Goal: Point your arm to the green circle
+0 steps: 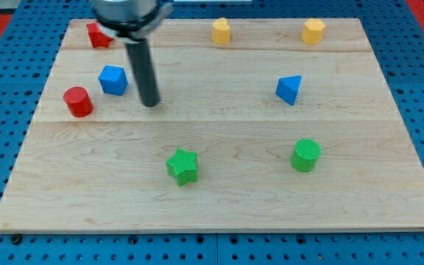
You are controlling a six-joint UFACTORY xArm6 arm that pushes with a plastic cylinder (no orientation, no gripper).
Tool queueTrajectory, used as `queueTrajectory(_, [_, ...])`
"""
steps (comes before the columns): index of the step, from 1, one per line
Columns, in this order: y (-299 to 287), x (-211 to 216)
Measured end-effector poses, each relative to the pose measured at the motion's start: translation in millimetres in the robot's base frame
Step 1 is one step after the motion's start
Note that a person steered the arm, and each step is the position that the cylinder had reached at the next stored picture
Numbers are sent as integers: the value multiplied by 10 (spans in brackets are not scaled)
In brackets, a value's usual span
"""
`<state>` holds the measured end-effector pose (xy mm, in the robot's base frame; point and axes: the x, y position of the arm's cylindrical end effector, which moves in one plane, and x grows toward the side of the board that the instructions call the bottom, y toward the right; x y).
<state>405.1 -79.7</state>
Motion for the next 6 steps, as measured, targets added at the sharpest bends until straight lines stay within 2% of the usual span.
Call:
queueTrajectory(1, [412,127])
queueTrajectory(2, [690,528])
queueTrajectory(3, [1217,947])
queueTrajectory(4, [1551,1134])
queueTrajectory(6, [2061,1146])
